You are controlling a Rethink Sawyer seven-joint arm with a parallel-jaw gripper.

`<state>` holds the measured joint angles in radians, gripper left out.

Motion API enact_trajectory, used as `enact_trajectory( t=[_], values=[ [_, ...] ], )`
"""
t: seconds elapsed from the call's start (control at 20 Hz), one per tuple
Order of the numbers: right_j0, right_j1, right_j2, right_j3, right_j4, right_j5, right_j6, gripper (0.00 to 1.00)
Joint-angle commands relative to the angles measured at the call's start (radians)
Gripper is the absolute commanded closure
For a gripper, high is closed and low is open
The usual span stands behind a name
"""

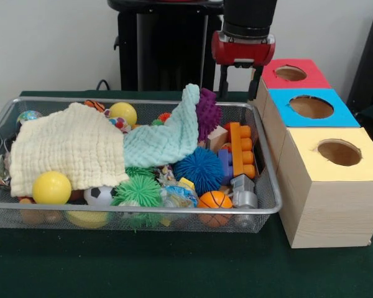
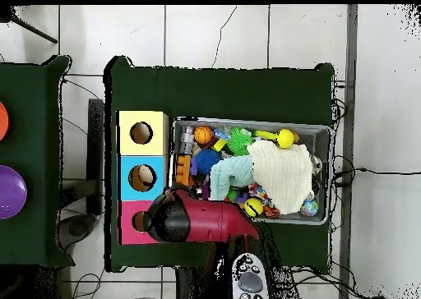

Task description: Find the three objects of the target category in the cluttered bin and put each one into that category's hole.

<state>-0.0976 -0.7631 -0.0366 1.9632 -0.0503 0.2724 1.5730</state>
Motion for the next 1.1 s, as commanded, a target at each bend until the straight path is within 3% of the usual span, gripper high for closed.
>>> enact_trajectory(
  t=[0.05,0.4,0.85,0.95,1.1],
  values=[
    [0.017,0.044,-0.052,-0.005,-0.023,-0.065,0.186,0.00],
    [-0.004,0.087,-0.043,-0.014,-0.028,-0.111,0.165,0.00],
    [-0.066,0.050,0.037,-0.025,-0.051,-0.109,0.097,0.00],
    [-0.057,0.049,0.017,-0.022,-0.045,-0.098,0.115,0.00],
    [-0.003,0.043,-0.087,-0.052,-0.048,-0.059,0.135,0.00]
  ],
)
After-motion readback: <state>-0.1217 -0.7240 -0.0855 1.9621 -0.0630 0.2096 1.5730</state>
